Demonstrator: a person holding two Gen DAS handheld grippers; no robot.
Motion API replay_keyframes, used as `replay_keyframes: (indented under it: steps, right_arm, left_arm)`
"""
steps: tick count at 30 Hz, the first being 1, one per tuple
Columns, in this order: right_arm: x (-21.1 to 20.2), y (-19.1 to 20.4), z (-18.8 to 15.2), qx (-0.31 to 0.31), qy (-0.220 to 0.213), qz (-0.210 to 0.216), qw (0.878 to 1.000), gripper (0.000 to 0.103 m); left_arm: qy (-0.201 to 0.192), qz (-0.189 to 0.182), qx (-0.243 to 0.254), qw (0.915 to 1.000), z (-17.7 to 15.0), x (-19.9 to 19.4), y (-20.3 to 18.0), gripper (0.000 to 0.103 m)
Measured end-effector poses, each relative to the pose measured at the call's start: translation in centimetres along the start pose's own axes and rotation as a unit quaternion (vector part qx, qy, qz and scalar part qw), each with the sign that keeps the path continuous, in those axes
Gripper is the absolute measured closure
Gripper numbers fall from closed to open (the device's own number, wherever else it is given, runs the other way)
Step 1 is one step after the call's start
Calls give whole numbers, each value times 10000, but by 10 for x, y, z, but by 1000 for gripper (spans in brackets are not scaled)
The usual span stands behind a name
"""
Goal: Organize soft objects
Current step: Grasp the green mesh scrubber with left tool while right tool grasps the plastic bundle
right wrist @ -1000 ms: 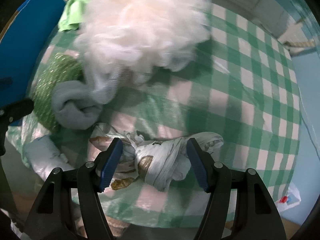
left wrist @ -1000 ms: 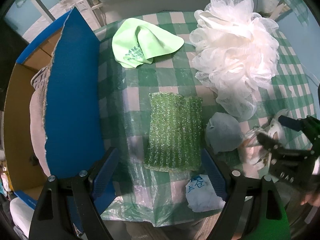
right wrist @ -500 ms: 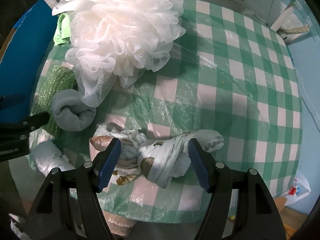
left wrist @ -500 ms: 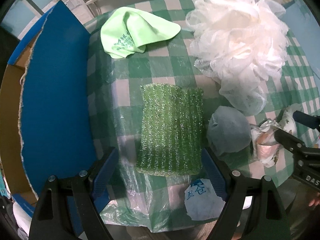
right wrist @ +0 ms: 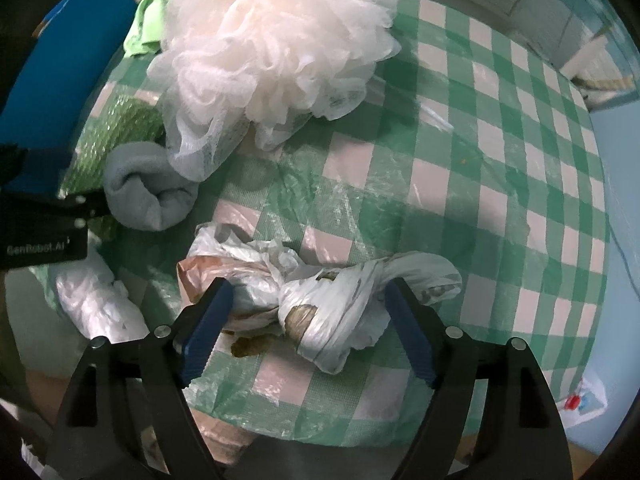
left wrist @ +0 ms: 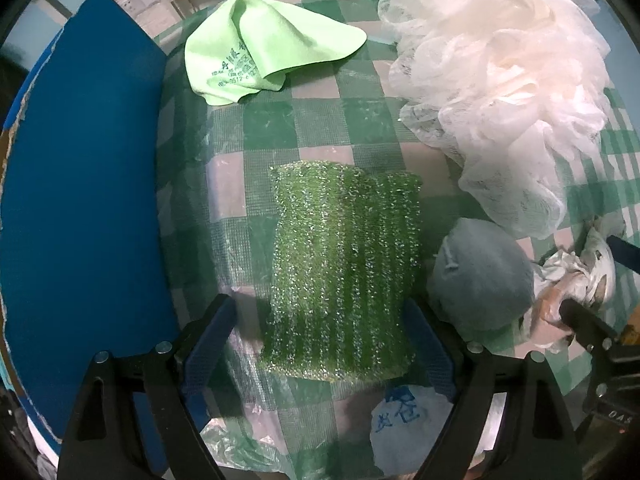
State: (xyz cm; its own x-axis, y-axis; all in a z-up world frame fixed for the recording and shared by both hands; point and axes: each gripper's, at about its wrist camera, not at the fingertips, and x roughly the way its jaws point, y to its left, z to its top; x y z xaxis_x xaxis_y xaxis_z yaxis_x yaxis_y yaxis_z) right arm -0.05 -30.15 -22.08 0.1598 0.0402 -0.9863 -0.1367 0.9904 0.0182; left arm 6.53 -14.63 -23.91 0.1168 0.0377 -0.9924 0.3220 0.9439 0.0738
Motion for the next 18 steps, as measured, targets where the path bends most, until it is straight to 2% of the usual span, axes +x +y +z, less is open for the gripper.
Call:
replay_keyframes:
  steps: [8, 14, 16, 18]
  right_arm:
    - [15, 16, 1, -511, -6, -319, 9982, 23]
    - [26, 35, -3, -789, -57, -509, 9956, 24]
    - [26, 39, -3, -793, -60, -530, 9954, 30]
    - [23, 42, -3, -806, -86, -616, 9948, 47]
  left_arm:
    - [-178, -50, -98, 9998, -11, 7, 7, 18]
    - [-239, -83, -310, 9992, -11, 5, 26, 34]
    - [-238, -115, -362, 9990, -10, 2, 33, 41]
    - [-246, -139, -412, 9987, -10, 2, 39, 46]
